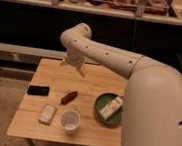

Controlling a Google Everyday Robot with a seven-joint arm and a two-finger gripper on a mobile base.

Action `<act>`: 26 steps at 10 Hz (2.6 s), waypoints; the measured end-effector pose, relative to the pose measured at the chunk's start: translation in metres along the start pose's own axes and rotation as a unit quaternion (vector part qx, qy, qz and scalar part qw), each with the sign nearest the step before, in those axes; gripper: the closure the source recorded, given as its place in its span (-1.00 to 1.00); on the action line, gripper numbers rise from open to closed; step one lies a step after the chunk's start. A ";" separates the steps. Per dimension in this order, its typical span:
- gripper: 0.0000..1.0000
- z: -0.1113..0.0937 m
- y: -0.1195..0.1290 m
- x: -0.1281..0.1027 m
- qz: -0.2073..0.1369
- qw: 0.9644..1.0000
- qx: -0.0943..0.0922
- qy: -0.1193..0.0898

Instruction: Move the arm in a circular motion

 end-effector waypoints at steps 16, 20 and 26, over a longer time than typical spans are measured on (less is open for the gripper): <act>-0.60 -0.148 0.339 -0.088 0.246 0.957 -0.124 0.095; -0.60 -0.126 0.389 0.023 0.383 0.895 -0.145 0.178; -0.60 -0.051 0.274 0.157 0.412 0.880 -0.112 0.209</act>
